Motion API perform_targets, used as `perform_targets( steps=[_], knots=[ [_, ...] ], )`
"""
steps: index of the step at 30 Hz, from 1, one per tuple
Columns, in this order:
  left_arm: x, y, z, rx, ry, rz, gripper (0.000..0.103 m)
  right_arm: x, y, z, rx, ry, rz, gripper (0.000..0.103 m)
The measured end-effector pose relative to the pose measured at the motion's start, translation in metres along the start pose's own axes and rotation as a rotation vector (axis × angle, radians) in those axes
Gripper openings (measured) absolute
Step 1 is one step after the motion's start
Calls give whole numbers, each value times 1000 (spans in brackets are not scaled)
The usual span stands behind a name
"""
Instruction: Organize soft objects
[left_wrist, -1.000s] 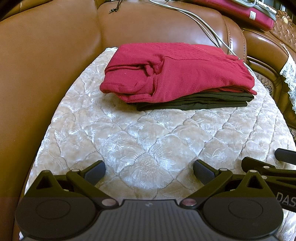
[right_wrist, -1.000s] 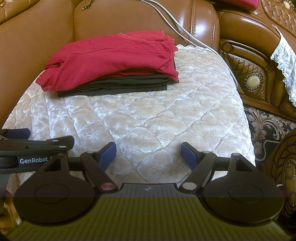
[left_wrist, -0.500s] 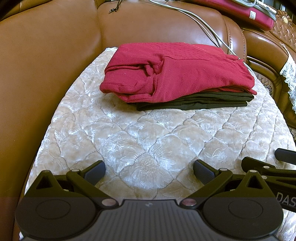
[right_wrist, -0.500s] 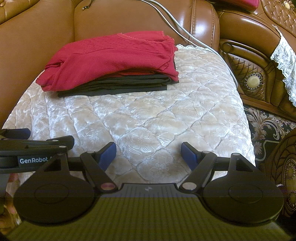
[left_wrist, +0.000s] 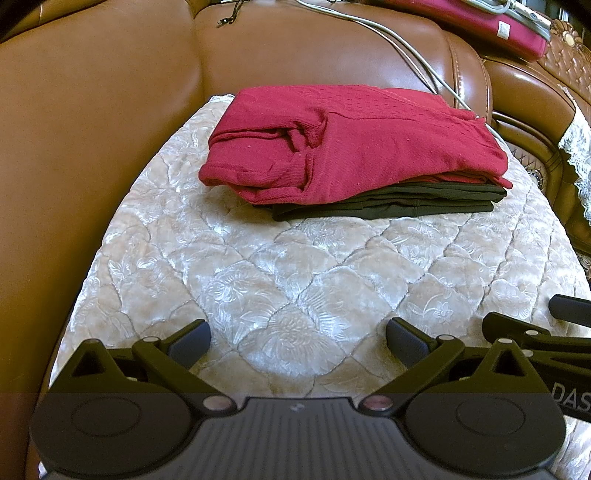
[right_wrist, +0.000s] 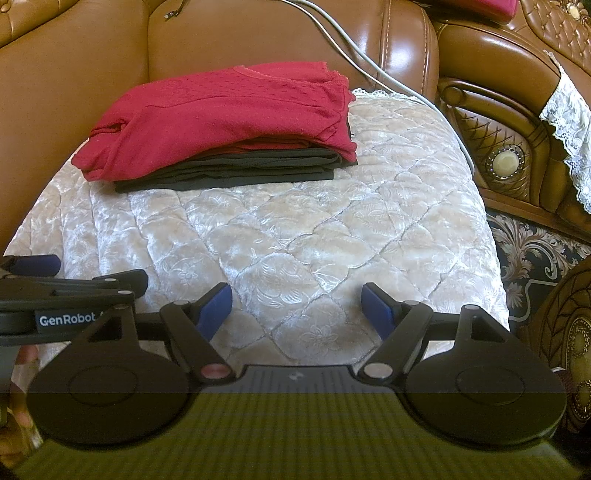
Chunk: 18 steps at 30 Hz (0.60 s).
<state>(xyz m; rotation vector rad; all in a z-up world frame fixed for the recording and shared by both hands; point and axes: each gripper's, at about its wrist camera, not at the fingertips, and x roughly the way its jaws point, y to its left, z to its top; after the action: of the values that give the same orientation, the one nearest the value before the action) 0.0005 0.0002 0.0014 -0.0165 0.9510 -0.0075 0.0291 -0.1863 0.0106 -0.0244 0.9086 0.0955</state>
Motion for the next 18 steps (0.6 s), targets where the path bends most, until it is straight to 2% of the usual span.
perform_targets(
  steps=[18],
  knots=[
    [1, -1, 2, 1, 12, 3, 103, 0, 1, 1, -2, 5, -2, 85]
  ],
)
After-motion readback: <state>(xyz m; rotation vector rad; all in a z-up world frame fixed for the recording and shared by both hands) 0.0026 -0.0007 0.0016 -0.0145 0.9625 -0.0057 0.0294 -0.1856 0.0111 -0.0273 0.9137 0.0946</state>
